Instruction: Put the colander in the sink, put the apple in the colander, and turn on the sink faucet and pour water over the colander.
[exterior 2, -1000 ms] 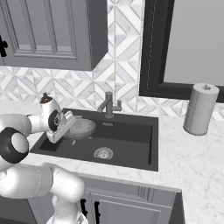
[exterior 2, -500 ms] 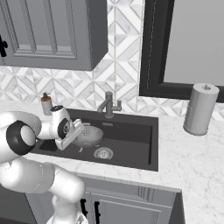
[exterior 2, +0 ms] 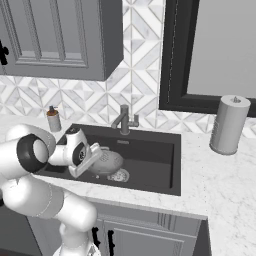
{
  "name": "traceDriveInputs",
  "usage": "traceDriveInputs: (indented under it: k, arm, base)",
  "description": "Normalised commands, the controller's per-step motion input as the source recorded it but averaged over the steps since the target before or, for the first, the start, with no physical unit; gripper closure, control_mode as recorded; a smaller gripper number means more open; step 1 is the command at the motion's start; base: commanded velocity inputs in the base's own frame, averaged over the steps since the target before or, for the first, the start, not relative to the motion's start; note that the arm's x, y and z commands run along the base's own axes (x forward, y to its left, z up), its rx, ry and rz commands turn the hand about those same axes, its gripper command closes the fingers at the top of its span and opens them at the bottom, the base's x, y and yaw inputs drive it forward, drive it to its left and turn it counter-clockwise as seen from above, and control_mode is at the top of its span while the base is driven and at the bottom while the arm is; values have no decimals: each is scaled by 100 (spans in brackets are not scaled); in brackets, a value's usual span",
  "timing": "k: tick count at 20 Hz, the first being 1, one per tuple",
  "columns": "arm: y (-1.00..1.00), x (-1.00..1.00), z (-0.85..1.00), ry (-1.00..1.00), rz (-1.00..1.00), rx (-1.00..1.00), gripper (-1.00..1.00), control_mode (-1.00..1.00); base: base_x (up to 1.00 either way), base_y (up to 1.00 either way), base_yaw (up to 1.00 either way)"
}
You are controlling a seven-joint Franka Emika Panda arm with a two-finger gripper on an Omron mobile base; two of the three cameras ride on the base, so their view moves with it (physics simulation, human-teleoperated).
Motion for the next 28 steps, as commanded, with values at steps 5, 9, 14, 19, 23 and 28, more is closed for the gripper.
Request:
traceDriveInputs:
  k: [5,9,14,19,23,28]
  arm:
    - [-14,0,-21,0,-18,3,100,-100]
    - [0,18,-5,0,-12,0,100,-100]
    - [0,2,-3,0,-24,0,100,-100]
    - [10,5,0,0,-26,-1,100,-100]
    - [18,10,0,0,-26,-1,100,-100]
    - [25,17,-4,0,-30,0,100,-100]
  base:
    - [0,0,0]
    - [0,0,0]
    - [0,0,0]
    - [0,0,0]
    - [0,0,0]
    - [0,0,0]
